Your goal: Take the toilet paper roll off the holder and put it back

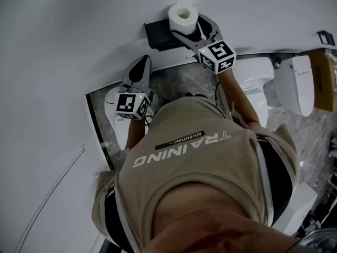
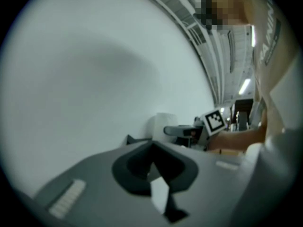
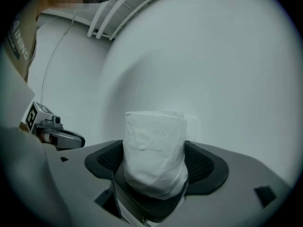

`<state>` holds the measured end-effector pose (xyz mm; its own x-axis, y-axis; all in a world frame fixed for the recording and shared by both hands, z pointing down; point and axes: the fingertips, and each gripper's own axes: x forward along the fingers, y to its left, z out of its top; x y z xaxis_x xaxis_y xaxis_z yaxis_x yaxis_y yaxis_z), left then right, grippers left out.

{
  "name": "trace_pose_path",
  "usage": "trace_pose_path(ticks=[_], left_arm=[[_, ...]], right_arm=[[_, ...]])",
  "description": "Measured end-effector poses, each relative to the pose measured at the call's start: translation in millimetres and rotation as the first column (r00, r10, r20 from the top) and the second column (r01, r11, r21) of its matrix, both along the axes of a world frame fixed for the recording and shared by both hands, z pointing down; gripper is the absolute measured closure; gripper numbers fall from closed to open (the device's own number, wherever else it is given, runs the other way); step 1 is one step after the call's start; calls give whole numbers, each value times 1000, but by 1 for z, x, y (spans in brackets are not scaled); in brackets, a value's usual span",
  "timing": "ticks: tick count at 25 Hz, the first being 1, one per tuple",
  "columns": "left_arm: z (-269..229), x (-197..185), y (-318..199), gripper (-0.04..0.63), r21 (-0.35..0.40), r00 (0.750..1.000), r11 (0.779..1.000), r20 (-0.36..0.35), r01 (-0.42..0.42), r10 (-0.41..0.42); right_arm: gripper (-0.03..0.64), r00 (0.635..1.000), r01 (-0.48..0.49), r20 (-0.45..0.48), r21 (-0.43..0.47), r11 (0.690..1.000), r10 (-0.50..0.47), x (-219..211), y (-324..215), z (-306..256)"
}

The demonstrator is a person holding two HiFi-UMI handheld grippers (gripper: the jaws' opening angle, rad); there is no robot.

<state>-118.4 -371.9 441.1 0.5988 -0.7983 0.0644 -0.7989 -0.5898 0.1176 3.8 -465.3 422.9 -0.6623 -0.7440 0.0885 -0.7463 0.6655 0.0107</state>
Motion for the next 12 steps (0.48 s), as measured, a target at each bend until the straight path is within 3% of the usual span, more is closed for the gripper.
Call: trace_pose_path(ticks=[12], left_arm=[[-1, -22, 5, 595, 13, 999, 999, -6, 47, -47]], right_arm=[[265, 999, -43, -33, -32, 999, 42, 0, -14, 9]])
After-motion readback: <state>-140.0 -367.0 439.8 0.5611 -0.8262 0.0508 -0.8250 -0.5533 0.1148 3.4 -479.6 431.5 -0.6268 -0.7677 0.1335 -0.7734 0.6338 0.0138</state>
